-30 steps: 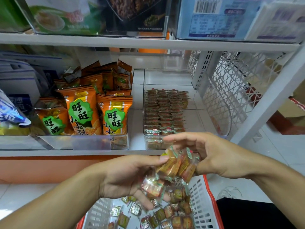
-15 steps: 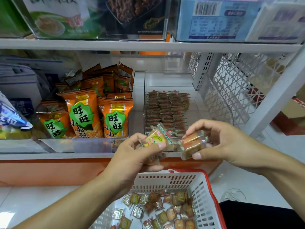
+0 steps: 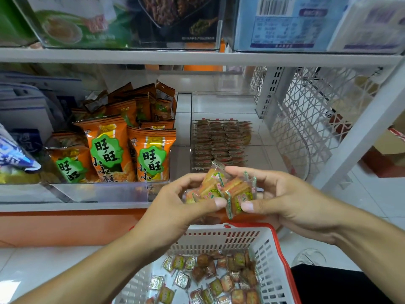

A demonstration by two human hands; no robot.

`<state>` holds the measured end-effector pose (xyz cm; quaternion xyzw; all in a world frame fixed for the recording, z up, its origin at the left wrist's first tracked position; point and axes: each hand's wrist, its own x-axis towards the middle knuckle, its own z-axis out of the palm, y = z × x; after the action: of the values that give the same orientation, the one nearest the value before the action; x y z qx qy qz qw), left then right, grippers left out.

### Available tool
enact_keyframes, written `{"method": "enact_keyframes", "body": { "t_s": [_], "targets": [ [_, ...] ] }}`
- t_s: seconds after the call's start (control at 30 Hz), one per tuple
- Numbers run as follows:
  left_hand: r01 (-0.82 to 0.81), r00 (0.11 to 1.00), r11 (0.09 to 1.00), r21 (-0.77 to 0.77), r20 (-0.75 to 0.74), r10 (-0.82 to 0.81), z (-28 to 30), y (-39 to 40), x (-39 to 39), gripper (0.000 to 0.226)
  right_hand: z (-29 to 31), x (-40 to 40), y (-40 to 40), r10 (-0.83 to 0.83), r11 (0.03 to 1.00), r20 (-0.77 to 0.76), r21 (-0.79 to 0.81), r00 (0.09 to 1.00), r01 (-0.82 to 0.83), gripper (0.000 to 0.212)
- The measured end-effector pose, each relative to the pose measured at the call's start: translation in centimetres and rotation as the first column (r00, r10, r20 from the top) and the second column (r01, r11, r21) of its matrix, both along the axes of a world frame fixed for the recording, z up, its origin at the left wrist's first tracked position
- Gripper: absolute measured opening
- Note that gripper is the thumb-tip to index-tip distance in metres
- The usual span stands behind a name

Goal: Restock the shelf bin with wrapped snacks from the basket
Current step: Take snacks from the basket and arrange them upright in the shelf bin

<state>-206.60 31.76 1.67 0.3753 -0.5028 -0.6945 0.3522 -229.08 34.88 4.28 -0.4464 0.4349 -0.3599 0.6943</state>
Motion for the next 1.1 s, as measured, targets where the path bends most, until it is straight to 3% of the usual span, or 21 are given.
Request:
{"method": "enact_keyframes", "body": {
  "t_s": [0.13, 0.33, 0.43, 0.73, 0.83, 0.9, 0.97, 1.1],
  "targets": [
    [0.05, 0.99, 0.99, 0.133, -0.134, -0.032, 0.0, -0.3, 0.1, 0.031, 0.1, 0.2, 0.0, -0.014, 1.0, 0.013, 0.01, 1.0, 0.014, 0.066],
    [0.034, 0.986, 0.992, 0.12, -0.165, -0.014, -0.2, -0.1, -0.2, 0.027, 0.2, 0.3, 0.3, 0.042, 0.999, 0.032, -0.018, 0.999, -0.042, 0.067],
    [-0.06, 0.982, 0.991, 0.122, -0.168, 0.08, -0.4, 0.5, -0.7, 0.026, -0.2, 0.3, 0.4, 0.036, 0.996, -0.055, -0.074, 0.998, -0.04, 0.071],
    [-0.261, 0.915, 0.904, 0.338, -0.213, 0.343, -0.7, 0.4, -2.0, 0.015, -1.0, 1.5, 0.5, 0.004, 0.991, -0.167, -0.135, 0.986, -0.027, 0.08],
    [-0.3, 0.902, 0.898, 0.323, -0.21, 0.377, -0.3, -0.2, -1.7, 0.021, -0.4, 1.2, 0.4, -0.018, 0.999, 0.083, -0.025, 0.996, 0.02, 0.064],
    [-0.289, 0.906, 0.905, 0.311, -0.218, 0.364, 0.0, -0.3, -1.6, 0.026, -0.1, 1.6, 0.4, -0.076, 0.995, 0.355, 0.089, 0.932, 0.047, 0.05],
    [-0.267, 0.912, 0.92, 0.286, -0.233, 0.337, 0.3, -0.1, -1.7, 0.027, -0.2, 2.4, 0.5, -0.109, 0.987, 0.521, 0.155, 0.846, 0.032, 0.048],
    [-0.267, 0.917, 0.934, 0.236, -0.235, 0.322, 0.7, 0.3, -1.9, 0.033, -1.2, 4.1, 0.8, -0.23, 0.969, 0.516, 0.199, 0.825, 0.146, 0.05]
  ]
}}
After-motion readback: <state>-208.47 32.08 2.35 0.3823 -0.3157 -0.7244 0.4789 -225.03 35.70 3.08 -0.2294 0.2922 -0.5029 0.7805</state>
